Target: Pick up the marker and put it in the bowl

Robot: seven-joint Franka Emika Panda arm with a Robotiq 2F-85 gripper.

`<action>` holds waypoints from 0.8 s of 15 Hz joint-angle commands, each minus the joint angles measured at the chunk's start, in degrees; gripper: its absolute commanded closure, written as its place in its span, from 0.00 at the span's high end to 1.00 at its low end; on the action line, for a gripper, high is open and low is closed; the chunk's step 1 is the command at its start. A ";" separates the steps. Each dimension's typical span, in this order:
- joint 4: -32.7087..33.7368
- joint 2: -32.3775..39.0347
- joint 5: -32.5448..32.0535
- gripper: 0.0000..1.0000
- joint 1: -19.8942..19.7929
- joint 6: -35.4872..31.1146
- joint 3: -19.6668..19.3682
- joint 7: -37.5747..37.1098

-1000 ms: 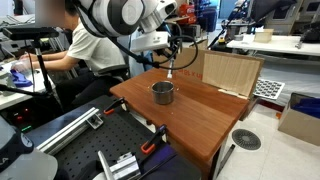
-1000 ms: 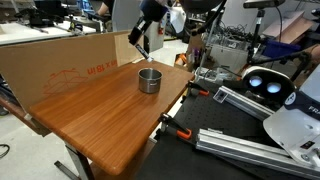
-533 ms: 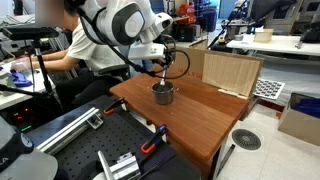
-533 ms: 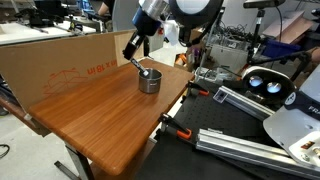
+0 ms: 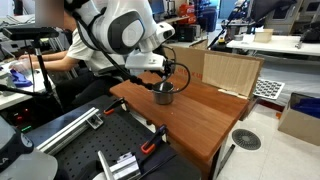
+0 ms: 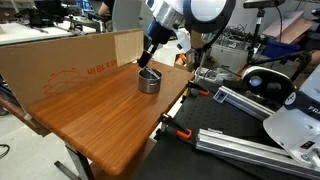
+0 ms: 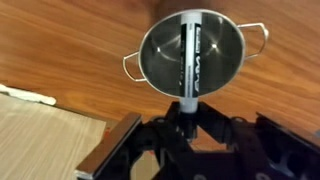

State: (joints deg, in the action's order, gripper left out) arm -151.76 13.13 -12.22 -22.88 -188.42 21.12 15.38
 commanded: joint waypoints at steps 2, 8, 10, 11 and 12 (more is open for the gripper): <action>1.09 -0.09 -1.12 0.51 -6.16 4.64 4.62 0.35; 4.52 0.58 0.75 0.88 -10.35 10.25 8.35 1.99; 5.25 0.35 1.24 0.99 -11.38 11.50 9.39 2.32; 5.67 0.32 1.54 1.00 -11.90 12.13 9.98 2.48; 5.92 0.03 1.81 1.00 -12.21 12.75 10.41 2.32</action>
State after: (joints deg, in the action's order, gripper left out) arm -147.02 13.14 -11.93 -32.34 -178.38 28.52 16.10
